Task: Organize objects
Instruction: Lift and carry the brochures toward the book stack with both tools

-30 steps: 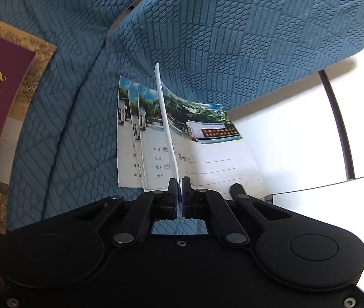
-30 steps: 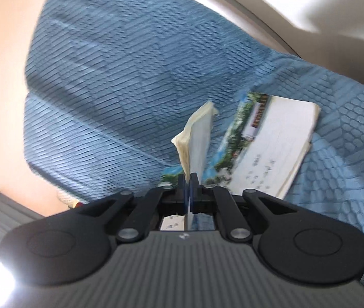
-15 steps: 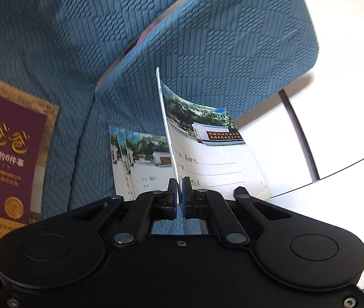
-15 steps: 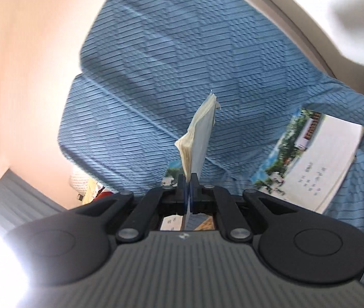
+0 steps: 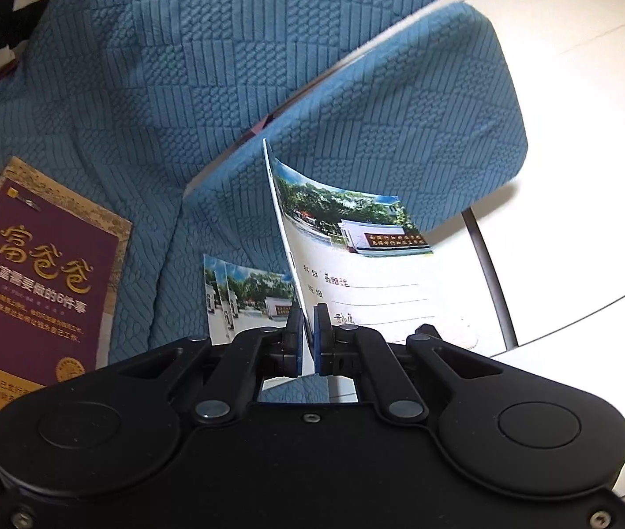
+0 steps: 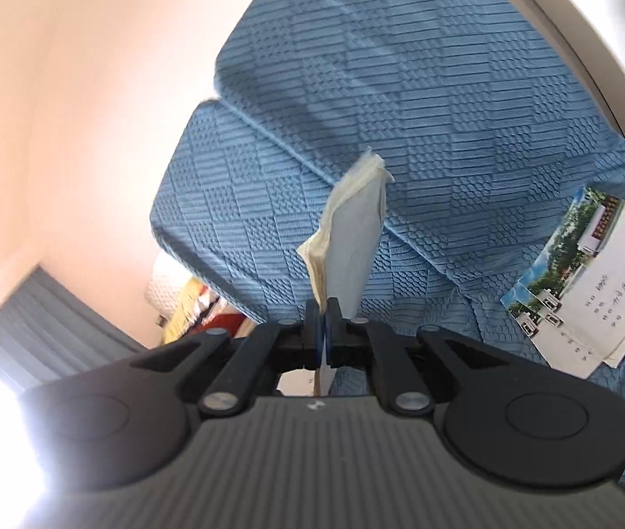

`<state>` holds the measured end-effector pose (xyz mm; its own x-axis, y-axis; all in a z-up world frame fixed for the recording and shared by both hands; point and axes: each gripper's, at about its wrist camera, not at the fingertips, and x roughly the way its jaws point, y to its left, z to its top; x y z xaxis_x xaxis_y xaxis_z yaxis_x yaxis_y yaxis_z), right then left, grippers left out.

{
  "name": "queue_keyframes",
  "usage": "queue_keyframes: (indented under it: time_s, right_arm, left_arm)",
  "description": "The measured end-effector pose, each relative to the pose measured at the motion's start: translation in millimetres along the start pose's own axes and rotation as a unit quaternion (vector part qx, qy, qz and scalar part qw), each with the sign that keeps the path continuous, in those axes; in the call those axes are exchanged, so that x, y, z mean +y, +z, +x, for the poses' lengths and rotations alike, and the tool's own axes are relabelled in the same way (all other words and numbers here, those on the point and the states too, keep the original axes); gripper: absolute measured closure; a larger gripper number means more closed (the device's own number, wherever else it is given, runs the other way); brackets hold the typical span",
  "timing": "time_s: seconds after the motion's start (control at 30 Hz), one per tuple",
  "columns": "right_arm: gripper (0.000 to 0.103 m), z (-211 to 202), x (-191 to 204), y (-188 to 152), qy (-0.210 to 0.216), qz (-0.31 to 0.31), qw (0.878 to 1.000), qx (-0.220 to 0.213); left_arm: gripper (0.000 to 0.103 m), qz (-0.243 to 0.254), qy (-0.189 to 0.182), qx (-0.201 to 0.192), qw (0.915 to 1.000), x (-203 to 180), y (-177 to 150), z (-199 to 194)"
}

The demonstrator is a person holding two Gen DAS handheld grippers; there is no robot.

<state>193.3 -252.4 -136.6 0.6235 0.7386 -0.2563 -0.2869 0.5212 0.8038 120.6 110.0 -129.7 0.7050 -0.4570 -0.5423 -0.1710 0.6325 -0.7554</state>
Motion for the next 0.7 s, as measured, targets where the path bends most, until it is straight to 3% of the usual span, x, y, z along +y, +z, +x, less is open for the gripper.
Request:
queue_keyframes:
  time_s: [0.3, 0.7]
  right_arm:
    - [0.098, 33.5, 24.1, -34.4, 0.004, -0.014, 0.999, 0.035]
    - [0.098, 76.7, 33.0, -98.2, -0.003, -0.007, 0.995, 0.103]
  left_arm:
    - [0.1, -0.022, 0.006, -0.019, 0.9995, 44.1, 17.4, -44.9]
    - [0.1, -0.037, 0.067, -0.024, 0.9968, 105.0, 25.4, -85.8]
